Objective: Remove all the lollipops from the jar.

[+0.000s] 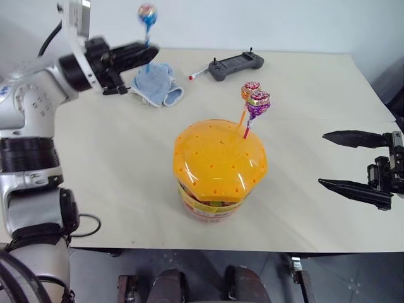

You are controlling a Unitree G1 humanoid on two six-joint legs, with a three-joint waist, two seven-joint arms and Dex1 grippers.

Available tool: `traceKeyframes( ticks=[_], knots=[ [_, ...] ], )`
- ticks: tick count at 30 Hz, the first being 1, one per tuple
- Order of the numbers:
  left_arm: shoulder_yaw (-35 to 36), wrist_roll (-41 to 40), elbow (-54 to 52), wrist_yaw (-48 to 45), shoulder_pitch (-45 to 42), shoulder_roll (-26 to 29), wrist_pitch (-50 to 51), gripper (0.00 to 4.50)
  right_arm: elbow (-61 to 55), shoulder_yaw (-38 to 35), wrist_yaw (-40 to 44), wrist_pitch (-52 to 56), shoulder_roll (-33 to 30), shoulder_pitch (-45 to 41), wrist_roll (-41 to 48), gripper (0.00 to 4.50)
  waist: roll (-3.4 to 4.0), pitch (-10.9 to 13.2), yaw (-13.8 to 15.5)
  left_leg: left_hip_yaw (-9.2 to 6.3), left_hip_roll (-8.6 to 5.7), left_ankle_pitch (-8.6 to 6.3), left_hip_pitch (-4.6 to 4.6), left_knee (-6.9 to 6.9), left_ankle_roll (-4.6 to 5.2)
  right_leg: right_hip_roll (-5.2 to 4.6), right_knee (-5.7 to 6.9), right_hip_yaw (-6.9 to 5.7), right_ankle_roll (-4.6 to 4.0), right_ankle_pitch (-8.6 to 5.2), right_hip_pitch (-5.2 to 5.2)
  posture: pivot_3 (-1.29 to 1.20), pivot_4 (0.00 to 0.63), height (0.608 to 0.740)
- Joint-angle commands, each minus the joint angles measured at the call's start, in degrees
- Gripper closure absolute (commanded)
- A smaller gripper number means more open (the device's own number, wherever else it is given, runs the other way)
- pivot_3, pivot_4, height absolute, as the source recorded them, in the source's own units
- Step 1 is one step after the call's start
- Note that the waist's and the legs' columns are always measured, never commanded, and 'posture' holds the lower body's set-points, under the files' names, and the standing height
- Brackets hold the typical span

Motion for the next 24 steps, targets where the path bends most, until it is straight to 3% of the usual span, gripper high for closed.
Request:
traceKeyframes(
  ticks=[1,8,11,15,18,24],
  knots=[
    [0.07,3.03,-5.22,5.27,6.15,4.19,6.63,4.49,1.31,1.55,1.09,-2.0,-0.69,-2.47,-1.25,0.0,0.0,0.0,0.01,0.0,0.0,0.0,0.0,-0.01,0.0,0.0,0.0,0.0,0.0,0.0,0.0,0.0,0.15,0.74],
    [-3.6,9.51,-5.24,11.8,16.21,9.26,16.03,4.49,4.28,5.85,2.05,-3.52,0.29,-6.64,-3.04,0.0,-0.17,0.06,0.28,0.03,0.0,-0.02,-0.03,0.04,-0.03,-0.01,0.01,-0.06,0.0,0.0,0.02,0.0,0.15,0.74],
    [-8.44,14.23,-1.44,14.43,16.87,11.73,19.3,4.49,5.23,7.37,2.05,-3.58,0.48,-8.35,-3.61,0.0,-0.17,0.05,0.14,0.05,0.0,-0.03,-0.02,0.03,-0.04,0.0,0.0,-0.06,0.0,0.0,0.02,0.0,0.15,0.74],
    [-8.68,17.15,4.46,17.74,13.69,10.7,21.22,4.49,6.1,9.16,1.89,-4.01,1.21,-9.87,-4.47,0.0,-0.19,0.06,0.19,0.1,0.0,-0.03,0.01,-0.02,-0.05,0.02,0.0,-0.06,0.0,0.0,0.02,0.0,0.15,0.74],
    [-8.71,17.02,5.77,17.39,12.0,10.32,23.76,3.81,6.15,9.63,1.71,-3.9,1.49,-10.46,-4.61,0.0,-0.2,0.06,0.3,0.11,-0.02,-0.03,-0.01,0.0,-0.05,-0.02,0.0,-0.07,0.0,0.0,0.02,0.0,0.15,0.74],
    [-9.63,15.46,-0.29,14.37,11.3,12.59,26.7,1.86,7.01,9.8,2.01,-3.8,1.27,-11.2,-4.73,0.0,-0.2,0.06,0.0,0.11,-0.01,-0.03,0.0,-0.01,-0.05,0.0,0.01,-0.08,0.0,0.0,0.0,0.0,0.15,0.74]
  ],
)
